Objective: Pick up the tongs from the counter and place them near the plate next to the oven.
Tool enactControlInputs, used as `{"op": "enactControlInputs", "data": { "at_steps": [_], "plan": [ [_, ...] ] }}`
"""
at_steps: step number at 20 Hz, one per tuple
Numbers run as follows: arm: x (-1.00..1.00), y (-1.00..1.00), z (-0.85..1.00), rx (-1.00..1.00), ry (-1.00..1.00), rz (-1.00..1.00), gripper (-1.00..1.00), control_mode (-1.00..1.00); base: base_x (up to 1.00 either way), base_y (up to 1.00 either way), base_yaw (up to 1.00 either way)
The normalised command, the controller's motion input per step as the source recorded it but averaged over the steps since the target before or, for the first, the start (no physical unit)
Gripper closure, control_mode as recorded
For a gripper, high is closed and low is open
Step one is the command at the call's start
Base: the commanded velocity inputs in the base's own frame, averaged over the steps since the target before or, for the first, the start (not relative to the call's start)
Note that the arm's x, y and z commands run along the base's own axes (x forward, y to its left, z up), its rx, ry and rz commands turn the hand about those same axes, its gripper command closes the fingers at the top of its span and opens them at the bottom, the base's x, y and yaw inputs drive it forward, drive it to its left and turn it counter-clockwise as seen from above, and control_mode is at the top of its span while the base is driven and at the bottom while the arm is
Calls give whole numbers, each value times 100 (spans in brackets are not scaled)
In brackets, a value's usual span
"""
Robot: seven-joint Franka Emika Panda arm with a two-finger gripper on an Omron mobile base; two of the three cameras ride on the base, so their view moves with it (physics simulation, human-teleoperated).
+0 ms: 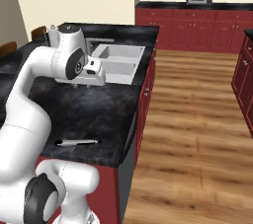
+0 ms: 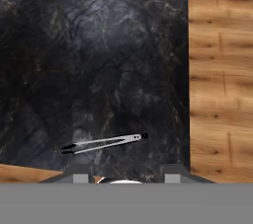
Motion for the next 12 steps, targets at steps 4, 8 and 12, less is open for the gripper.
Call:
{"op": "enactControlInputs", "data": {
  "at_steps": [4, 8, 12],
  "plan": [
    [-19, 0, 0, 0, -3, 0, -100, -100, 0, 0, 0],
    [-36, 0, -1, 0, -4, 1, -100, -100, 0, 0, 0],
    [-26, 0, 0, 0, 0, -1, -100, -100, 0, 0, 0]
  ]
}}
